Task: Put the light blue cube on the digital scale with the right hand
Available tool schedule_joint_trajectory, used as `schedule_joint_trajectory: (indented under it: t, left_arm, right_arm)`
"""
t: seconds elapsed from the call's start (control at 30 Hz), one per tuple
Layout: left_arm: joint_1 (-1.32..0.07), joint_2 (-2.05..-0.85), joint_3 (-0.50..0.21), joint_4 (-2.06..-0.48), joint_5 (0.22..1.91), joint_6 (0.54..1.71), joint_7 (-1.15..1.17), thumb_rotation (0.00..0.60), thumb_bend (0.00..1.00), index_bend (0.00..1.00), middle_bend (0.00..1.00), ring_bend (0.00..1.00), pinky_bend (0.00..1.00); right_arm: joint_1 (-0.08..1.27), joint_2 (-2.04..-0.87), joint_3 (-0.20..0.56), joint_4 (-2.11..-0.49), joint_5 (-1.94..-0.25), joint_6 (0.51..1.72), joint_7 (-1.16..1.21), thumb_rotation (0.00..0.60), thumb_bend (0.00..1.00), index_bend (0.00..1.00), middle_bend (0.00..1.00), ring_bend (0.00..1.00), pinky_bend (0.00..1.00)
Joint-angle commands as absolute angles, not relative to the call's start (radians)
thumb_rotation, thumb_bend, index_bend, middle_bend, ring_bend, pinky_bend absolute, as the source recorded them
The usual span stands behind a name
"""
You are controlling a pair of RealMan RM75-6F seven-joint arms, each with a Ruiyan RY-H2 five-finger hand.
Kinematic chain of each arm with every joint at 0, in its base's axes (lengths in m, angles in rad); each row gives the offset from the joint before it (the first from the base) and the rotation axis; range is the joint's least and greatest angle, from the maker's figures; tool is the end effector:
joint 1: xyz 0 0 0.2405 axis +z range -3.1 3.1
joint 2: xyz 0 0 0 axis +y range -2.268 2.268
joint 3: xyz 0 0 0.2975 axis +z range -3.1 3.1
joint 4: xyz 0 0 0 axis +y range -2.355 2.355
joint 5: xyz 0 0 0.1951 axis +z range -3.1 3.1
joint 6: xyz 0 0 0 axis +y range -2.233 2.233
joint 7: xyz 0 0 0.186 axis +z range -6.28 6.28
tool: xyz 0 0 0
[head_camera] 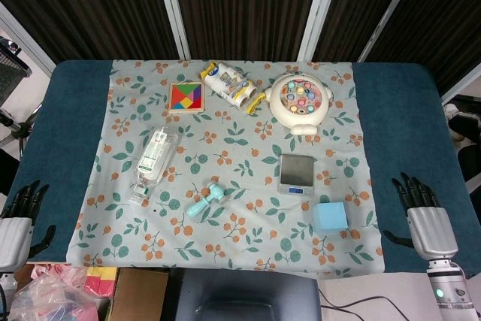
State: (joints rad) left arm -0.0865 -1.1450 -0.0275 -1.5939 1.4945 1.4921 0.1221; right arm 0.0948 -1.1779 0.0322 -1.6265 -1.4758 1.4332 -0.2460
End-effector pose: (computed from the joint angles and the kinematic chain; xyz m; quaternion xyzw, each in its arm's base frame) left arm -0.3462 0.2213 0.1807 -0.6168 -0.3582 -0.3501 0.6071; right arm -0.3424 -0.2239 0.1576 0.6382 -0.3566 0.3162 0.6046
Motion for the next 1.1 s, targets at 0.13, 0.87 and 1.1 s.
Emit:
schedule_joint_trajectory:
  t: [0.13,0.87,1.1]
  left_arm:
    - [-0.086,-1.143,-0.026,-1.600,1.496,1.491,0.128,0.600,0.37,0.01,0.00,0.06,0.31]
    - [-0.080,-1.118,-0.005,-1.614,1.527,1.488,0.092,0.600,0.37,0.06,0.00,0.06,0.31]
    - [-0.080,-1.114,-0.004,-1.613,1.533,1.488,0.081,0.600,0.37,0.06,0.00,0.06,0.31]
  right_arm:
    - [0.100,-1.172,0.025,-1.628,-1.488,1.418,-0.219,0.600,0.15,0.00,0.09,0.06,0.23]
    - [0.296,-1.234,0.035,-1.591,-1.475,1.108,-0.171,0.600,0.16,0.10,0.11,0.13,0.28]
    - [0.353,-1.267,0.038,-1.566,-1.453,1.022,-0.131,0.600,0.16,0.15,0.19,0.18,0.32]
